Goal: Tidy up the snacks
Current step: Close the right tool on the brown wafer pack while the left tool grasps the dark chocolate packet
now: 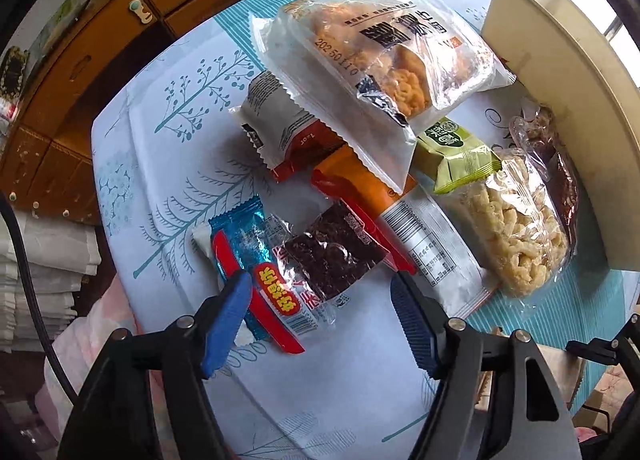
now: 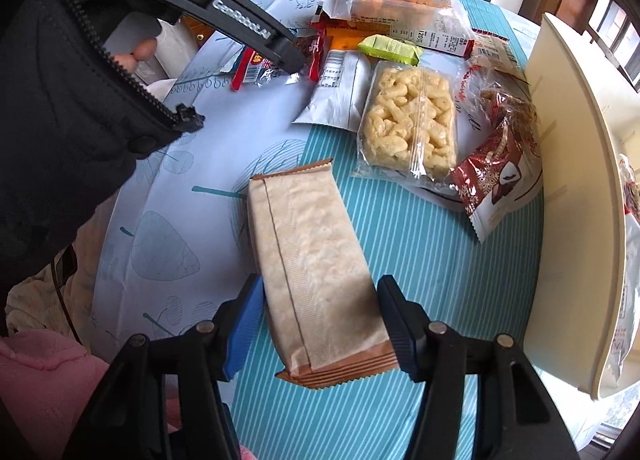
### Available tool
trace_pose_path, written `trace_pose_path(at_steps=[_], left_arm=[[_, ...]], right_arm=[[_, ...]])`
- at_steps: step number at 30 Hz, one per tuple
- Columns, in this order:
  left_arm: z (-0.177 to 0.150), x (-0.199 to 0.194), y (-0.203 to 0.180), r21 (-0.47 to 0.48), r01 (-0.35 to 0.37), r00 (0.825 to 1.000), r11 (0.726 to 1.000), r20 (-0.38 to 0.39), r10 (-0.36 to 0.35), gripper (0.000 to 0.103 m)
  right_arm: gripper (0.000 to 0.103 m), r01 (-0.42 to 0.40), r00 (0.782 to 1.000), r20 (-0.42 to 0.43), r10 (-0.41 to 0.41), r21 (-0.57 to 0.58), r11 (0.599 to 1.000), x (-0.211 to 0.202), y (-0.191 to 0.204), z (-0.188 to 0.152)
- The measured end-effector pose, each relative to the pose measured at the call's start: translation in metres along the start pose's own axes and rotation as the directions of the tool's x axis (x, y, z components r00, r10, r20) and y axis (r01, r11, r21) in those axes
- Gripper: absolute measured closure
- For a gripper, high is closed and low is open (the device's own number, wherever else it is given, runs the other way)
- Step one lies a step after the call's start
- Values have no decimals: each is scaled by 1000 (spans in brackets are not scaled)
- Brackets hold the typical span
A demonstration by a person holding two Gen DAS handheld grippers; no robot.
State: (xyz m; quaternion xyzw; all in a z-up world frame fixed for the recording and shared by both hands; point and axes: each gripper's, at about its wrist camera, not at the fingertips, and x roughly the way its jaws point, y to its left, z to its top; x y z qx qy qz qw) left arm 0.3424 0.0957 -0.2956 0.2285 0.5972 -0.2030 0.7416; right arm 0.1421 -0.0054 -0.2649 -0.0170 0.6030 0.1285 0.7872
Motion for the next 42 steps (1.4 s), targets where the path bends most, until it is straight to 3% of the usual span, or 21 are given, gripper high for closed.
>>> trace_pose_path(at_steps=[5,14,18,19,22,34,42], left_arm=[[10,3,-7,60,-35,999,998,30,34,31],[24,12,-3,94,50,996,994,75,-58,30],[21,18,7,113,86,989,990,107,-98,36],[20,18,8,116,89,988,989,113,-102,42],[14,22,7,111,87,989,990,111,-100,52],[-2,14,0,74,104,986,992,125,-112,56],[-23,-15,-9,41,172,974,984,140,-176,58]], right_arm=[[44,4,1000,6,-4,32,999,-2,1,-7],[44,7,1000,3,-8,92,996,-4,3,-20],[44,13,1000,1,-14,114,993,-5,1,-22],[44,16,1000,0,-16,118,993,-6,2,-23],[44,24,1000,0,-24,122,992,-7,2,-24],[44,53,999,5,-54,129,990,-16,5,-16],[44,83,996,31,-87,125,989,-32,13,-17]])
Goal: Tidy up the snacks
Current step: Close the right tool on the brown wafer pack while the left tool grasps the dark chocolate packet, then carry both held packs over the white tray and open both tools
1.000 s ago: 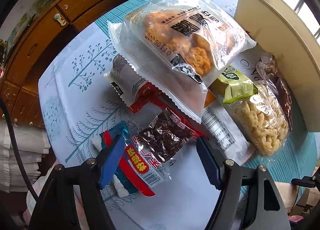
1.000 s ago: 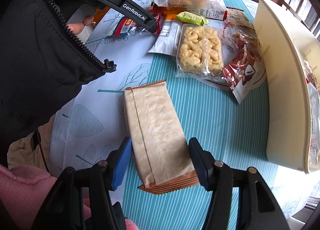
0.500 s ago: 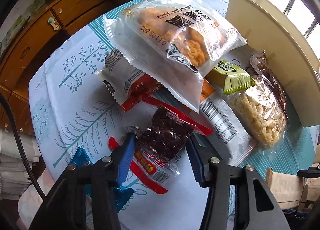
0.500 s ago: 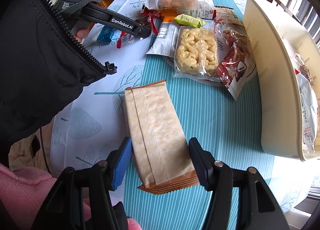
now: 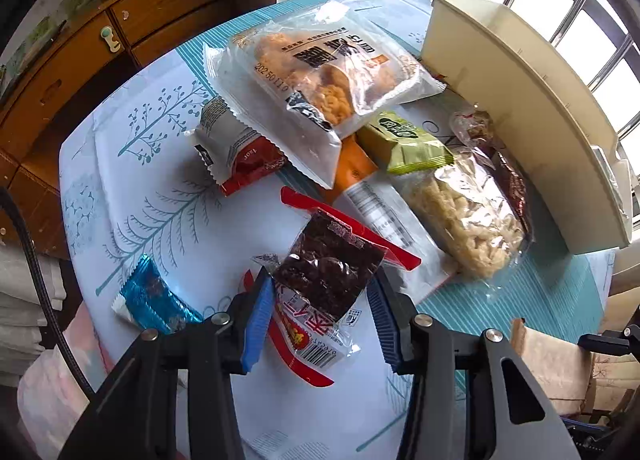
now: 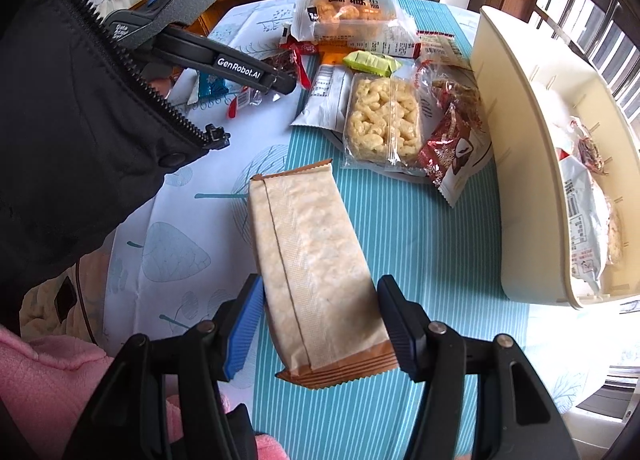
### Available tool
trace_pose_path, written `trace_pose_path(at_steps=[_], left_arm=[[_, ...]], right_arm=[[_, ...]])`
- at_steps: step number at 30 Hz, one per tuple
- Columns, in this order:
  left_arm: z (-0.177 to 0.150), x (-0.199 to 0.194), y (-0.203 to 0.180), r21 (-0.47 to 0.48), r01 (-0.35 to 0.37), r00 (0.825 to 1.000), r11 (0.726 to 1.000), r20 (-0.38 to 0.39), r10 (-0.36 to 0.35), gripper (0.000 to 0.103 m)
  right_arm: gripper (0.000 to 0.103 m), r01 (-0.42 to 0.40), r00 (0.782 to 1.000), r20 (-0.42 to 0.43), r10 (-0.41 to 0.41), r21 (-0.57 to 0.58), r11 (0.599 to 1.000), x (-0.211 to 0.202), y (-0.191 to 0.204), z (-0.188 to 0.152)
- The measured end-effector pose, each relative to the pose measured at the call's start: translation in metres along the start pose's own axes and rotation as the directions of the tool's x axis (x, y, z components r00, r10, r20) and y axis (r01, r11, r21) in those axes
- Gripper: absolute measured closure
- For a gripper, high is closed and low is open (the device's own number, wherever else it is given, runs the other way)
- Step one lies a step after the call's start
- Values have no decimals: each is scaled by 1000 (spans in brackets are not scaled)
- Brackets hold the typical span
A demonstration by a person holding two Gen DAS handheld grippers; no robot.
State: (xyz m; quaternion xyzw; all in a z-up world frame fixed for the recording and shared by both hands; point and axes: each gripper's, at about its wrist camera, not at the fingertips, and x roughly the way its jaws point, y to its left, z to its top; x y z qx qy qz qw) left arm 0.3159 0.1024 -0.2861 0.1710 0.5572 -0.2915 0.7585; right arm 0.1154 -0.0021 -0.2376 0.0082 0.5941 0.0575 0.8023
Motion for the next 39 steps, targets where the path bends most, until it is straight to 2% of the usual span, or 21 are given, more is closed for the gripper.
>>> trace_pose_path(at_steps=[6,10,12,17,23,29,39], left_arm=[[-18,-41,-18,-46,46,998,998,55,-43,58],[-23,-73,-29,-62,42,993,997,110,-35,58],[-25,-88,-29,-100,53,989,994,140,-38,58],[-31,-122,-38,-169,116,975,979,210,-79,58],[-33,-150,-58,-188,171,956,967,270,-117,58],[-29,-172,-85,-201,216,940,955,307,-148,58],[-12,-182,-135,-249,232,940,940,306,-151,58]], right_arm=[[45,26,999,41,-26,-7,1000,-19,8,1],[45,33,996,85,-34,8,999,-39,9,4],[44,34,993,113,-35,14,999,-50,10,6],[45,0,986,164,-9,56,998,-74,2,14],[44,-58,978,208,30,128,990,-96,-20,18],[44,-69,969,244,32,146,987,-112,-46,20],[44,-118,953,290,84,103,988,-131,-87,16]])
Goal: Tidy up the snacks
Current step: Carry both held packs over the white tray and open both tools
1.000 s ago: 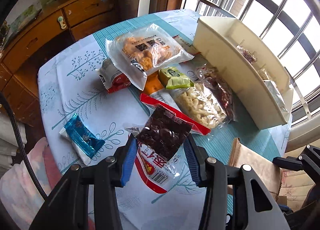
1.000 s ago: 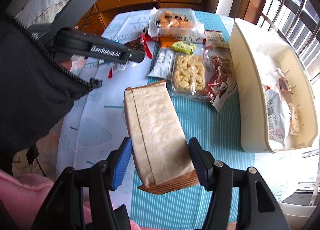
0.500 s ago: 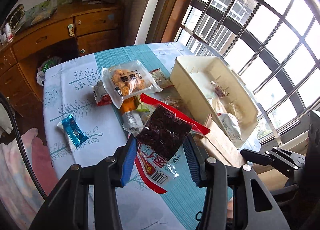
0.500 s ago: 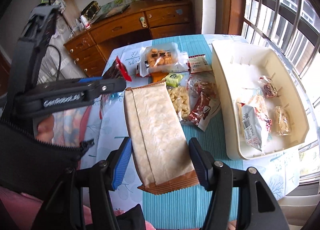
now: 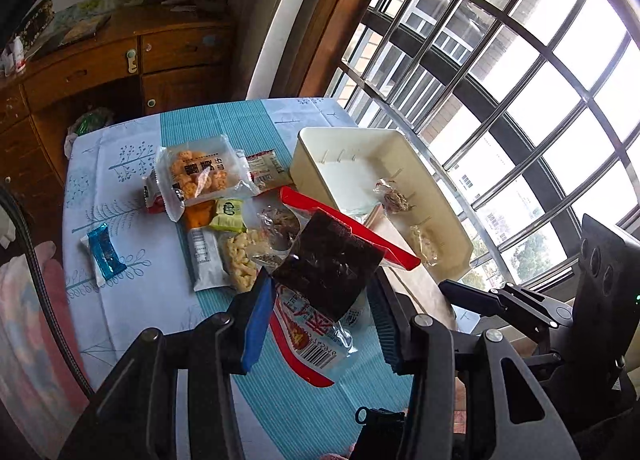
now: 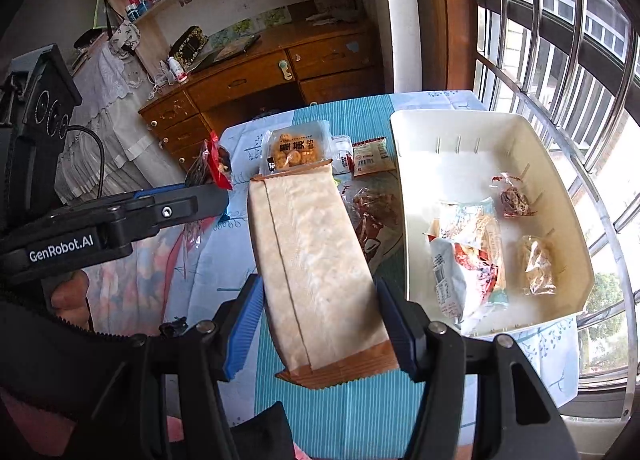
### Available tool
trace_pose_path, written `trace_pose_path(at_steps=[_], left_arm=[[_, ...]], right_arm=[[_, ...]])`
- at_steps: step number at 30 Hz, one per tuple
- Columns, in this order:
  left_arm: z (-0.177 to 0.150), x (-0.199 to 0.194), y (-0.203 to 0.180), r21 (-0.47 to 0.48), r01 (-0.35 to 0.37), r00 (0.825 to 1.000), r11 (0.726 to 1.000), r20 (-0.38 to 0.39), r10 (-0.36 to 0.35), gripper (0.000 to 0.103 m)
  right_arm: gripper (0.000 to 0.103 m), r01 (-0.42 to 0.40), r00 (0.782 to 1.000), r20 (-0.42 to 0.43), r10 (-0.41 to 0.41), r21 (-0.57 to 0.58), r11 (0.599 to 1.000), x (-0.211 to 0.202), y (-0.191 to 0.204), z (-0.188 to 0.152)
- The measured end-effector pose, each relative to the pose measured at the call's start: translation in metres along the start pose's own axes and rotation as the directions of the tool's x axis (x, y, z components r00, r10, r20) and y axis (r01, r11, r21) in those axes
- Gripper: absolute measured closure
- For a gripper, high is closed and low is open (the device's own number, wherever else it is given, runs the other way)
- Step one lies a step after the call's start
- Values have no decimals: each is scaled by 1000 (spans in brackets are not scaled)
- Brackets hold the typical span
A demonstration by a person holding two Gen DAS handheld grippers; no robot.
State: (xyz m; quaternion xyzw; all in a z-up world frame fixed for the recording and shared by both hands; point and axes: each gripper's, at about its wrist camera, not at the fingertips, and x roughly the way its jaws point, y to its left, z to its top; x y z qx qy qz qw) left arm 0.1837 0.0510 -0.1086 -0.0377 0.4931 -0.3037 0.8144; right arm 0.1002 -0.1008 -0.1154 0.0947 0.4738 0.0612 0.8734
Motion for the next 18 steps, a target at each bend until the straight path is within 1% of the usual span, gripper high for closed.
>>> trace_pose_path(at_steps=[6,15,16,18], left_arm=[[4,12,-37,-11,-4,1000,1000,0,4,58],[19,44,-97,11,2,1000,1000,5,-2,58],[21,49,-104,12,6,1000,1000,8,-6,58],[24,59,-117,15,12,1000,1000,11,-13,58]], right_arm=[[44,-34,999,19,34,-34,999,-15,-26,5],[45,-37,998,40,41,-94,995,-33,-68,15],[47,-34,998,42,39,-103,994,-35,-74,16],[70,-38,998,50,44,-120,992,-37,-85,19]])
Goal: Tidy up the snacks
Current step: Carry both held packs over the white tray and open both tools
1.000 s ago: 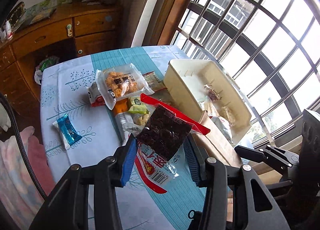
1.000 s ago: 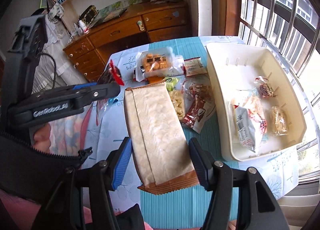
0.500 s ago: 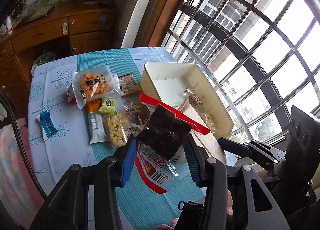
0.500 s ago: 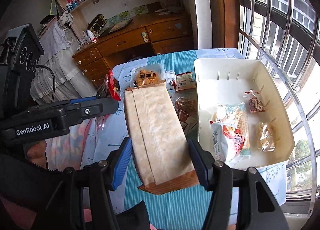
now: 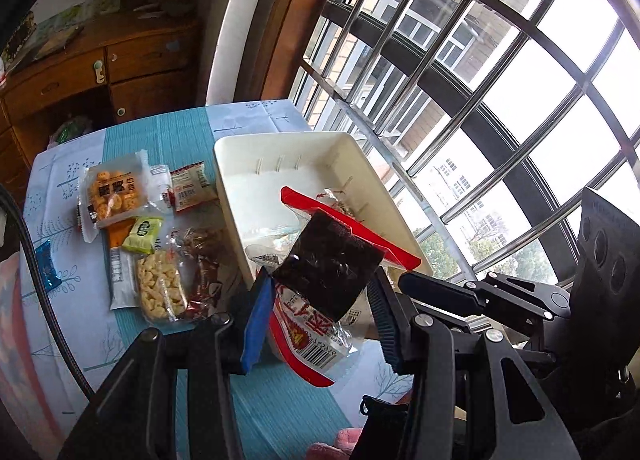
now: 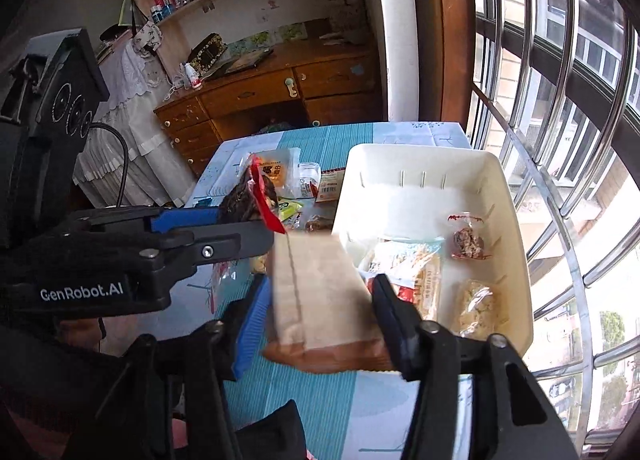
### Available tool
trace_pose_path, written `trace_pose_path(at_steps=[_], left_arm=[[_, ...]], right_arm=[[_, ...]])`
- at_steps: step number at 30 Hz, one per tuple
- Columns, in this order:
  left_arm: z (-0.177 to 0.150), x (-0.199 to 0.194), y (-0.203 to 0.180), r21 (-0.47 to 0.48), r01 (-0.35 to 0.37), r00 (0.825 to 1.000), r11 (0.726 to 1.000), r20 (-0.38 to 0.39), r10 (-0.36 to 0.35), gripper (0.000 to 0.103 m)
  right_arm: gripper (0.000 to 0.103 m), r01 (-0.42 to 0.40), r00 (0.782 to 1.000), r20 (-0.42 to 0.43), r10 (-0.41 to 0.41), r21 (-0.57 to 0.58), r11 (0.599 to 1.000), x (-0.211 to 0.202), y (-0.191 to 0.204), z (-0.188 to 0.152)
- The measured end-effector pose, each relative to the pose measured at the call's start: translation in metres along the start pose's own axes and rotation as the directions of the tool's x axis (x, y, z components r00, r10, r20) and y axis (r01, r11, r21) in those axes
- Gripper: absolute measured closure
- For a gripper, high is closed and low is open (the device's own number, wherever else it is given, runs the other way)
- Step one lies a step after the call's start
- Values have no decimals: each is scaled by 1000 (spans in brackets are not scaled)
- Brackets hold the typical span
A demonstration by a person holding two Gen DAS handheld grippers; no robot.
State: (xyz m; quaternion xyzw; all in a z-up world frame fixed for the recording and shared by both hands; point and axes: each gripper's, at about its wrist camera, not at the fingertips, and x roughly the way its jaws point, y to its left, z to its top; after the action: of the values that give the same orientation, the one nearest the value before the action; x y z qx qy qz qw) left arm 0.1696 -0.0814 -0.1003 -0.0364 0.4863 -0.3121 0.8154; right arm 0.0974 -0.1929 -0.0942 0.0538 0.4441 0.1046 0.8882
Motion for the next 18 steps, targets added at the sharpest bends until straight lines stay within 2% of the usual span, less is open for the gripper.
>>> trace_pose_path(at_steps=[1,15,17,18], left_arm=[[2,6,-6,0,1,1000,1000,0,-1,58],[29,65,-48,-54,-21,1000,998,6,21,55],[32,68,-51,-51,-25,1000,998,13,26,48],[33,69,-53,-48,-28,999,998,15,28,40]], right_arm=[[81,2,1000,0,-2,-6,1000,0,-6,1],[82,70,997,-24,-72,-59,996,-4,-85,3],[82,73,997,-31,-75,-60,996,-3,-92,4],[82,74,997,-34,-76,-61,995,-2,-95,4]])
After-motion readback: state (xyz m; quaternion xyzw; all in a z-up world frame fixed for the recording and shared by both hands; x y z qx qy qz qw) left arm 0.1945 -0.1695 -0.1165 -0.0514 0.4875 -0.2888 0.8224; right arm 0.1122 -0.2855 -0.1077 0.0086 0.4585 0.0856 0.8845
